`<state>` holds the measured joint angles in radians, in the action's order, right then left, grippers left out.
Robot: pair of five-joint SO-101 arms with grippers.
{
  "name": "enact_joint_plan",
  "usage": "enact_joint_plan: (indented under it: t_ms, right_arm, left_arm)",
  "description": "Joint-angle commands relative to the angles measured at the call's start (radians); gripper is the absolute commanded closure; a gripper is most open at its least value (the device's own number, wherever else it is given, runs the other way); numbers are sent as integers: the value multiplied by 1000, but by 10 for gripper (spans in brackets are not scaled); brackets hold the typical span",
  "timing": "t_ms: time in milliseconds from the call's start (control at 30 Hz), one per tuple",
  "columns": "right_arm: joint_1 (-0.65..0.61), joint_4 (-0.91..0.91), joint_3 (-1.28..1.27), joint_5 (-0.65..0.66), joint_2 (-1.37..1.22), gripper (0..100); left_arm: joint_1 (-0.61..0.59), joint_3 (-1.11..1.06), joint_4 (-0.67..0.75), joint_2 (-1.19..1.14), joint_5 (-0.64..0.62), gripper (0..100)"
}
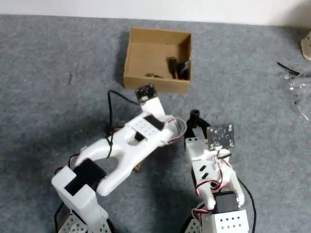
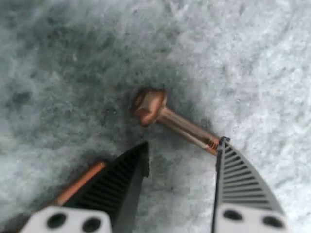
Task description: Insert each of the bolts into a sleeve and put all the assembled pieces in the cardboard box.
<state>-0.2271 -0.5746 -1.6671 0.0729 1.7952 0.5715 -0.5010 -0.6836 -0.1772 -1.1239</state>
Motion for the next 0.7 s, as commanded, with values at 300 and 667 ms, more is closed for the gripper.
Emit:
enact_joint_plan:
  t_ms: [300, 667]
  right_arm:
    - [5, 41, -10, 12, 4, 993]
    - [5, 41, -10, 12, 4, 993]
  left_arm:
    - [-73, 117, -106, -5, -2, 787]
    - [-76, 122, -101, -7, -3, 787]
